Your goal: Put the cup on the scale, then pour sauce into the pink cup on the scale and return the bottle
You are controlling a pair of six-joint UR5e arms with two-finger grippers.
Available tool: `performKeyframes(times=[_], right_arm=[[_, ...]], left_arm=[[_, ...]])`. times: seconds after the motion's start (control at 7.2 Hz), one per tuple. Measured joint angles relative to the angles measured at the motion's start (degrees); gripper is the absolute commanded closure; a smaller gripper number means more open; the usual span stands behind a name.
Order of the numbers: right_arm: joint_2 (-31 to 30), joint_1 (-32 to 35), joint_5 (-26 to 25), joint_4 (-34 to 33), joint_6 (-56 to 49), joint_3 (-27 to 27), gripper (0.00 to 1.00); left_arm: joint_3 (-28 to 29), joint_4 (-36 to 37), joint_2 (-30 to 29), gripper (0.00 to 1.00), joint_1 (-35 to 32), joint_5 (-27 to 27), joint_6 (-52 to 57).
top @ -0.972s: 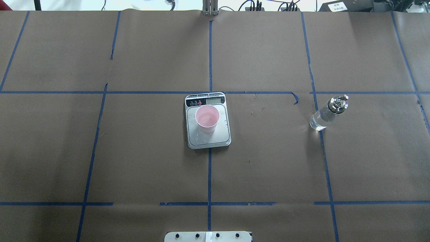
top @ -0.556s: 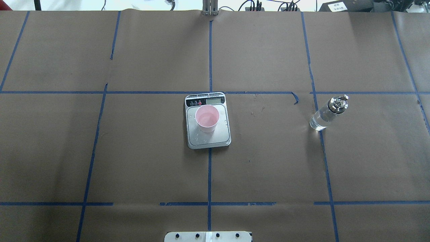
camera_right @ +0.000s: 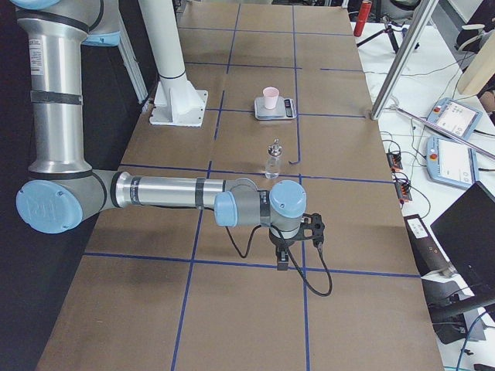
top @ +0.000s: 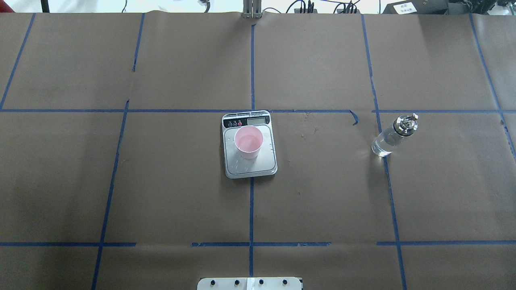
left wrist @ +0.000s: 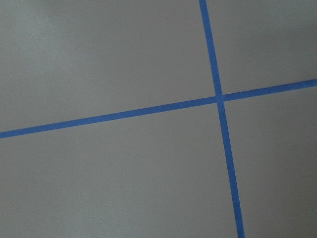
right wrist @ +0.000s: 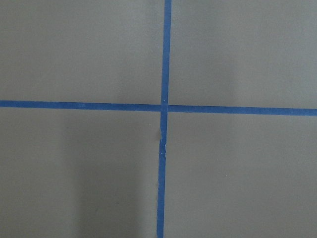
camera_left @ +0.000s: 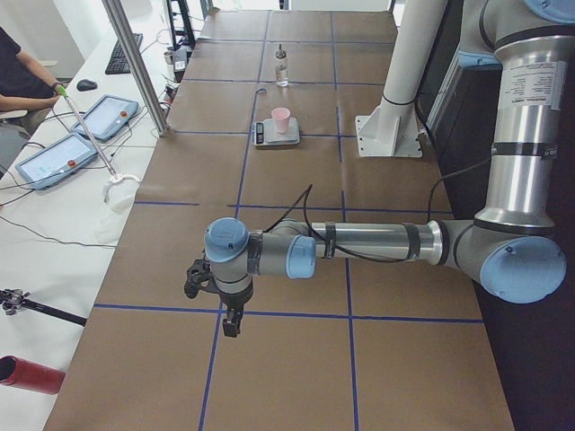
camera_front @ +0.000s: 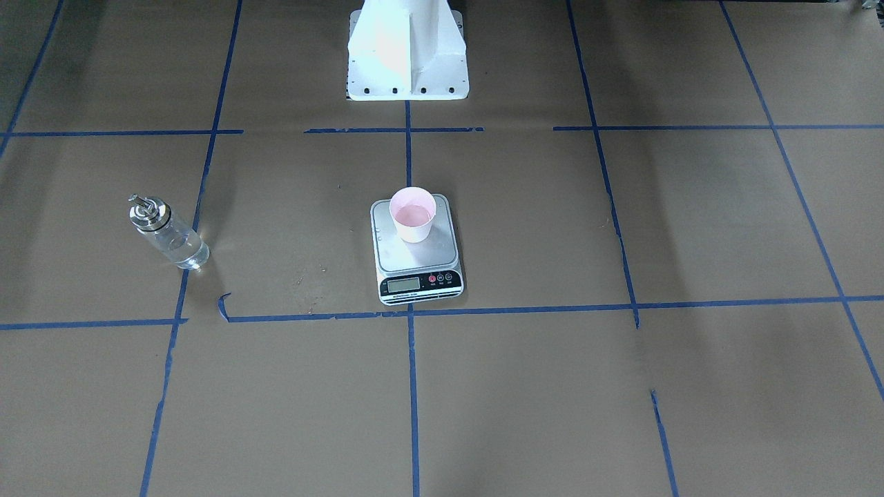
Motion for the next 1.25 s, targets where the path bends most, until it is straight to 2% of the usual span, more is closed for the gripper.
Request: performKeyframes(times=[1.25], right_arm=[[0.02,0.28,-0.01,0.0,0.78,0.05,0.0]], left_arm=[[-0.01,-0.16,-0.12,0.0,0.05,0.0,-1.55]])
